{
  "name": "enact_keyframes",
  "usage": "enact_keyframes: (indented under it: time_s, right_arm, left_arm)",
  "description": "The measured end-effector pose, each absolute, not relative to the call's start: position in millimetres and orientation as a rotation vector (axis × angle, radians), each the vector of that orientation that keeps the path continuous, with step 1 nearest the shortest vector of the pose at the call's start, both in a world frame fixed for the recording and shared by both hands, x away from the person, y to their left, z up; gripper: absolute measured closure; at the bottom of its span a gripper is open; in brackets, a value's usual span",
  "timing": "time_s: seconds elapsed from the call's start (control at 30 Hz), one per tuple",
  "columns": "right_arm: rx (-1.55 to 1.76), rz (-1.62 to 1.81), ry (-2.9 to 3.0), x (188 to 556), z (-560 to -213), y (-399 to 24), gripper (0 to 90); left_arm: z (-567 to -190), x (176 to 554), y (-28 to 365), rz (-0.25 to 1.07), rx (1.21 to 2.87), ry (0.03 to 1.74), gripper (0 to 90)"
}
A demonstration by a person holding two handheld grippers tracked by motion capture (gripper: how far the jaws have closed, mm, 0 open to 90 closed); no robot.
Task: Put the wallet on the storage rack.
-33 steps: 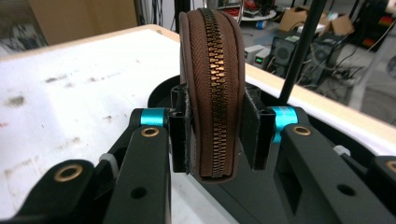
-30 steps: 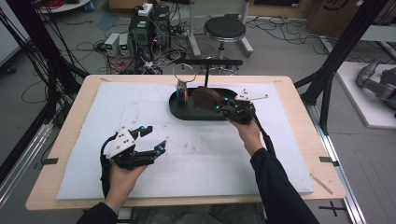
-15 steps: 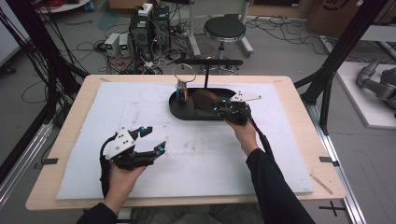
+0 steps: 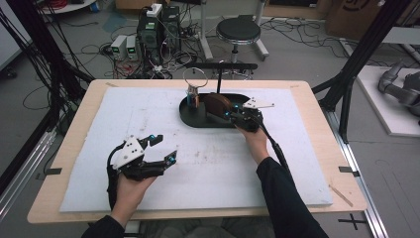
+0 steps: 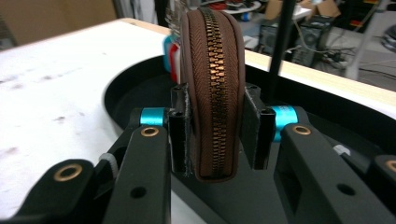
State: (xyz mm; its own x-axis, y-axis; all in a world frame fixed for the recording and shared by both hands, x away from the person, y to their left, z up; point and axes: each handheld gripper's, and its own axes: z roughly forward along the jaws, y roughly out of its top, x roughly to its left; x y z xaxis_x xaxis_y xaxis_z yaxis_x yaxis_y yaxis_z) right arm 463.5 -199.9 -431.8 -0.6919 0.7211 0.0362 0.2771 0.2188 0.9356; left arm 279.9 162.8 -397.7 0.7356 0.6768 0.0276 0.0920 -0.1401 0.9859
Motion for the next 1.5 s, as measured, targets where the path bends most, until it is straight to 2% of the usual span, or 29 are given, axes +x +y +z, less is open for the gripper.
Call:
enact_keyframes:
  time_s: [0.53,1.03,1.2,1.27,1.5]
  right_arm:
    - [1.017,1.354,2.107,471.9,-444.3,-207.9,66.3]
    - [0.998,1.219,2.129,471.6,-439.7,-213.8,58.4]
    - [0.997,1.222,2.119,470.8,-437.7,-214.0,54.4]
    - [1.006,1.216,2.109,470.3,-436.2,-214.7,48.5]
    - [1.009,1.167,2.107,466.3,-428.0,-218.6,39.8]
  left_arm:
    - [-399.8,281.1,162.0,0.555,1.662,0.616,28.7]
    - [-401.8,282.9,156.8,0.554,1.687,0.604,28.6]
    - [-401.9,281.6,159.8,0.563,1.682,0.613,28.6]
    - [-401.9,281.3,160.5,0.564,1.684,0.616,28.5]
    - [-402.5,281.8,160.5,0.568,1.688,0.617,28.5]
